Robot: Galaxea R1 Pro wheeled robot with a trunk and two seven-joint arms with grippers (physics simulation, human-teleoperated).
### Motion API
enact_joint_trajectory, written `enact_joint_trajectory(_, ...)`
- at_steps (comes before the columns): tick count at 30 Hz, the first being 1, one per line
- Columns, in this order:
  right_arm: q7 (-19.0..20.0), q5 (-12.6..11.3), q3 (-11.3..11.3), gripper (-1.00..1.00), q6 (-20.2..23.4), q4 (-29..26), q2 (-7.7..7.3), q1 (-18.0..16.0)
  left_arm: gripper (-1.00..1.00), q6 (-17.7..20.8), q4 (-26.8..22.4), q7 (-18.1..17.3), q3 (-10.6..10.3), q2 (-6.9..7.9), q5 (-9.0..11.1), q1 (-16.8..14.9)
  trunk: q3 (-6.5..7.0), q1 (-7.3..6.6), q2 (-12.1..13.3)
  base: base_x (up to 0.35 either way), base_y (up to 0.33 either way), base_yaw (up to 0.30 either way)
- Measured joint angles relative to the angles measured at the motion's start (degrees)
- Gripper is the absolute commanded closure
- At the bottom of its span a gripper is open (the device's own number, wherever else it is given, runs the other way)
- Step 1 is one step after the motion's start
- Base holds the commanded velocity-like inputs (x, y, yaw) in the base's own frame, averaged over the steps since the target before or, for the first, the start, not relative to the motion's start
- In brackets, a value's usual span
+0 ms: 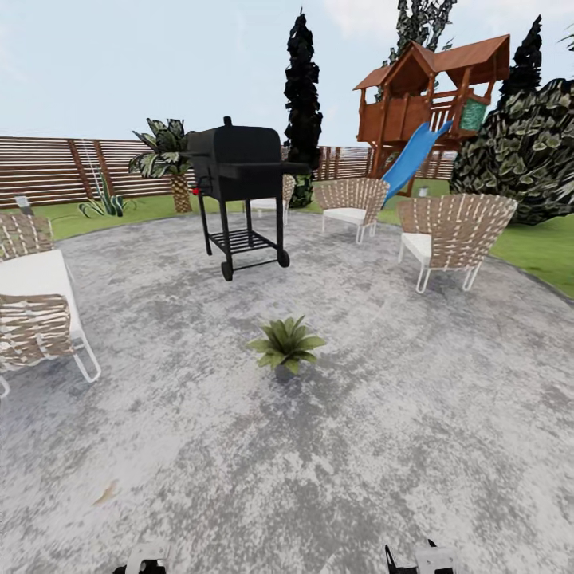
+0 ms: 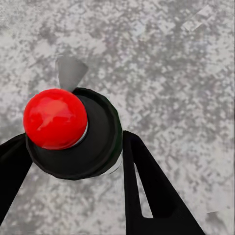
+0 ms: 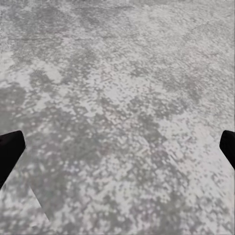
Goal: Pick up the pesticide atomizer in the garden and spray insectifuge to fully cover both potted plants in the garden.
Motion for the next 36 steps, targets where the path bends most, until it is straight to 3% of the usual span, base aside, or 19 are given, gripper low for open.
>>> enact_joint_trajectory(9, 0.0, 0.0, 0.0, -1.00, 0.0, 0.0, -0.02, 0.0, 1.00, 0.0, 0.0, 0.0, 0.0, 0.00, 0.1, 0.0, 0.00, 0.00, 0.0, 0.179, 0.293, -0.051)
enact_joint_trajectory(36, 0.0, 0.0, 0.0, -1.00, 0.0, 0.0, -0.04, 0.0, 1.00, 0.0, 0.0, 0.0, 0.0, 0.01, 0.1, 0.0, 0.00, 0.00, 0.0, 0.174, 0.296, -0.286)
